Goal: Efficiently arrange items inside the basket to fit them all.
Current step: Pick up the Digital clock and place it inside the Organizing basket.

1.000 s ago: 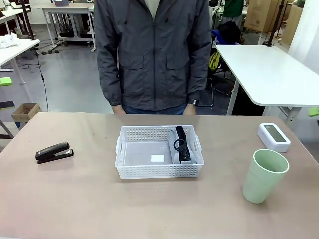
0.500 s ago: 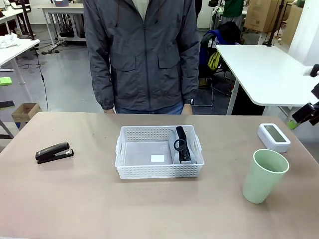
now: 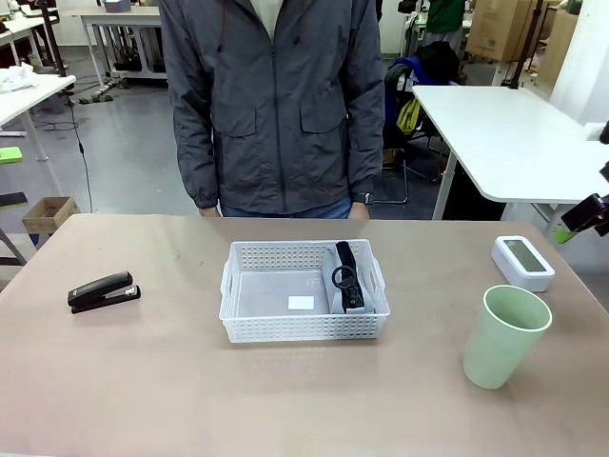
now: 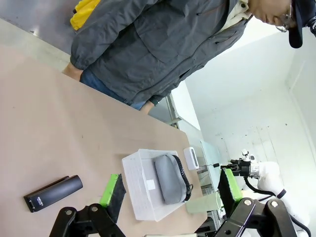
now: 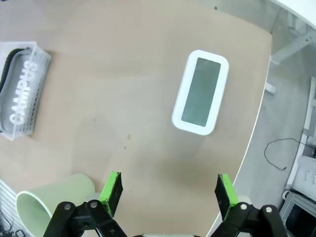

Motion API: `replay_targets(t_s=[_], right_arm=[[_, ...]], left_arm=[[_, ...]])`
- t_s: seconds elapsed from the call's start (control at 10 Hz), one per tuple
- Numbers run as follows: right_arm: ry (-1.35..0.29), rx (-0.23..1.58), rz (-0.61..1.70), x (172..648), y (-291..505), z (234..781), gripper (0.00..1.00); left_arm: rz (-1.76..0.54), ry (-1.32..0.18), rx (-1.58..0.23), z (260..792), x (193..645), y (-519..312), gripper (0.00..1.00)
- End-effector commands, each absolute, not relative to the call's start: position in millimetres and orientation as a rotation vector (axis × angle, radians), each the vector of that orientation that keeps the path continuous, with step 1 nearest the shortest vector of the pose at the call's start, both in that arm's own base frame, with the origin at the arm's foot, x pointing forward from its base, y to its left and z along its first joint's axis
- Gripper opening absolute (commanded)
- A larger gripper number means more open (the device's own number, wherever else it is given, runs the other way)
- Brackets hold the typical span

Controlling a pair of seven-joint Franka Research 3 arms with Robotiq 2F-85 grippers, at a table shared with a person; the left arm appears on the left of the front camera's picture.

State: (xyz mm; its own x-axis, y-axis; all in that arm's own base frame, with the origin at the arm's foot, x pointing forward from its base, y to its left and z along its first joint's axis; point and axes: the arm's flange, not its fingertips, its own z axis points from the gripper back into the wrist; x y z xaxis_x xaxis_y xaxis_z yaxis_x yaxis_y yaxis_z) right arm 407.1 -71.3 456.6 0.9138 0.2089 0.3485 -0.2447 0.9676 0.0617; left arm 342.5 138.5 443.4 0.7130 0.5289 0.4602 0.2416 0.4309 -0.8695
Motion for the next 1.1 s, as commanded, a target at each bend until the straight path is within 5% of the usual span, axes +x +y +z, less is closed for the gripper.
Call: replay_targets(t_s=[0.0,1.0], right_arm=[[-0.341,0.088,0.221,430.8,-69.5,449.5,1.00],[-0.214,-0.064,0.159,547.3,-48.0,349.9,1.00]], left_arm=[[0.196,-0.805,-1.147,444.0,341.1,138.1,1.00],[0.196,-0.805,-1.147,444.0,341.1,138.1,1.00]])
